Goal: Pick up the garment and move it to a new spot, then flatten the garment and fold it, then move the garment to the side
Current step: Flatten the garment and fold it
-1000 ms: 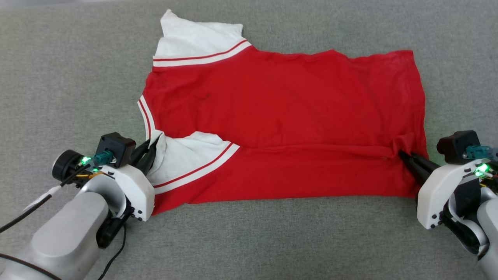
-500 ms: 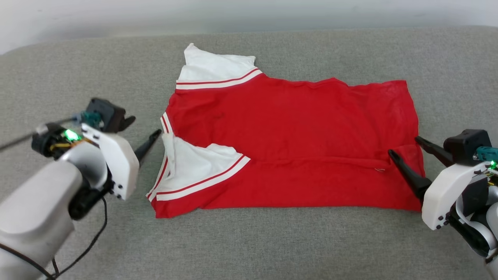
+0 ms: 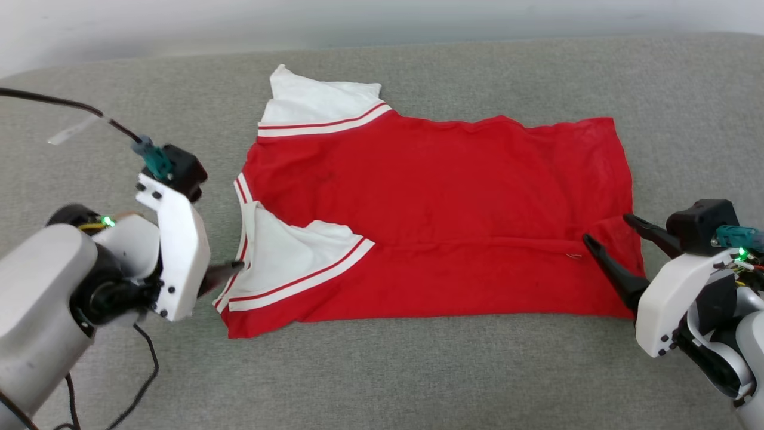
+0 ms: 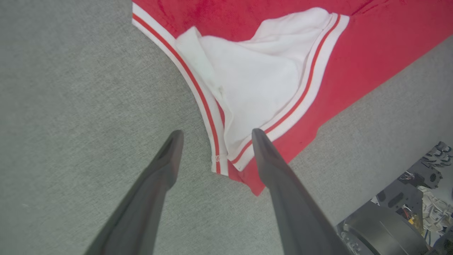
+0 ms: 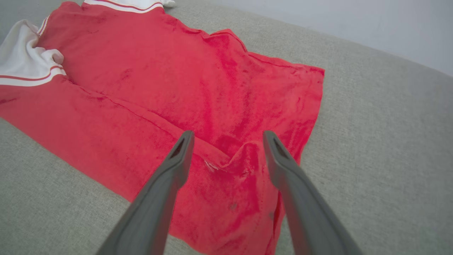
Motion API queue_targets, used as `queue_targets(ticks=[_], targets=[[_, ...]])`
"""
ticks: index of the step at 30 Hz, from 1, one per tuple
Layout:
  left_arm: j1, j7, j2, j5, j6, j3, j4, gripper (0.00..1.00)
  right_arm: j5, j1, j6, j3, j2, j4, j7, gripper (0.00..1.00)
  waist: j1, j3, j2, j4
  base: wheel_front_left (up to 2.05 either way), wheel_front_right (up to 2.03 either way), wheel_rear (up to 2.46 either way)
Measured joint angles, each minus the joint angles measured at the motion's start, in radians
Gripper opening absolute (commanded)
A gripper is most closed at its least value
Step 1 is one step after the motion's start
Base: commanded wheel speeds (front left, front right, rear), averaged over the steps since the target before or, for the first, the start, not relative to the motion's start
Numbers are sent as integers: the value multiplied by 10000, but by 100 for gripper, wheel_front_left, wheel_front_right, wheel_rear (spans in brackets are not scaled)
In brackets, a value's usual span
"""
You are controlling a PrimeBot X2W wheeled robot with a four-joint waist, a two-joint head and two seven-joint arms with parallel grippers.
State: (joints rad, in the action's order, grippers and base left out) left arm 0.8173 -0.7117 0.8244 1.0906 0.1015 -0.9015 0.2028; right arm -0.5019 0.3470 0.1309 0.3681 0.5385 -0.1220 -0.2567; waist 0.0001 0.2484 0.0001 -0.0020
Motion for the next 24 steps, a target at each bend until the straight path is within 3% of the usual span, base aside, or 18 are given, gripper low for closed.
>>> queue_targets(ticks=[13, 14, 15, 19, 24], targets=[[-649, -809, -198, 362, 105, -721, 957, 100, -169, 778, 0, 439, -63, -240, -178, 100, -1, 518, 0, -518, 0, 0, 0], [-649, -798, -213, 403, 130, -727, 1011, 17, -201, 845, 2, 466, -10, -240, -221, 100, -1, 507, 0, -528, 0, 0, 0], [-647, -775, -228, 405, 142, -744, 1039, 0, -213, 942, 2, 460, 65, -236, -263, 100, -1, 485, 0, -532, 0, 0, 0], [-598, -566, -297, 362, 217, -869, 982, 0, -322, 1565, 0, 583, 652, -71, -765, 100, -1, 301, 0, -523, 0, 0, 0], [-499, -328, -257, 403, 238, -861, 732, 0, -844, 2418, 2, 1659, 1979, 224, -2734, 100, -1, 51, 0, -461, 0, 0, 0]])
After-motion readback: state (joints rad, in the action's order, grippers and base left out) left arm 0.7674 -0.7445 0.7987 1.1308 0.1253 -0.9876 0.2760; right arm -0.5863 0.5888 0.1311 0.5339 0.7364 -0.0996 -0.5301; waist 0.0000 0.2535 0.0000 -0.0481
